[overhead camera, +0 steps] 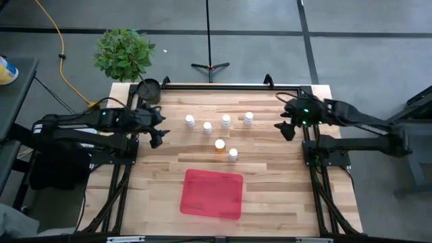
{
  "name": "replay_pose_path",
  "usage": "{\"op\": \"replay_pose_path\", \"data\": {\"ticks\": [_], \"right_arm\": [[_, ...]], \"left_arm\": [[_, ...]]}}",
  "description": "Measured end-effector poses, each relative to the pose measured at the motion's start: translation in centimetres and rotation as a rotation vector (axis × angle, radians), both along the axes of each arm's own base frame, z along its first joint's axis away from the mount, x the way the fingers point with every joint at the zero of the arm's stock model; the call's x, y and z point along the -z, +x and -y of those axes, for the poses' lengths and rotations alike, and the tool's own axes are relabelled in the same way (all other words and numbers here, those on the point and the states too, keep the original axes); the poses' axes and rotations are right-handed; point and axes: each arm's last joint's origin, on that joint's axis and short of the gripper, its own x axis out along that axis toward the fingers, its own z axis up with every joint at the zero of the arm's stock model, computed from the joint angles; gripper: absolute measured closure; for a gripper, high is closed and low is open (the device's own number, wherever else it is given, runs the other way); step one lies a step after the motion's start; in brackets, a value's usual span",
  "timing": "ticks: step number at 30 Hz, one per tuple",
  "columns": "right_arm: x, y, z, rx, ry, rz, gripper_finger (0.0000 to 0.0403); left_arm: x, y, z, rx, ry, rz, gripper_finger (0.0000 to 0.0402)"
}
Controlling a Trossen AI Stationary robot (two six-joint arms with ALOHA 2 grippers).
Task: Pick and place pill bottles into a basket
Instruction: Put the white and orange medicine bottle into the red container
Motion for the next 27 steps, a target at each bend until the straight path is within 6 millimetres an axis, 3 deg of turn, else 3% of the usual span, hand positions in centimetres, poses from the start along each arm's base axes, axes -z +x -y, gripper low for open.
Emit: {"op": "replay_pose_path", "data": {"ticks": [13,27], "right_arm": [[-1.4,5.8,1.8,-0.036,0.076,-0.133,0.0123],[2.7,10.0,3.1,-0.085,0.157,-0.295,0.0123]], "left_arm": [[1.2,1.5,-0.1,-0.011,-0.02,-0.106,0.0085],[1.2,1.5,-0.1,-0.033,-0.037,-0.095,0.0085]]}}
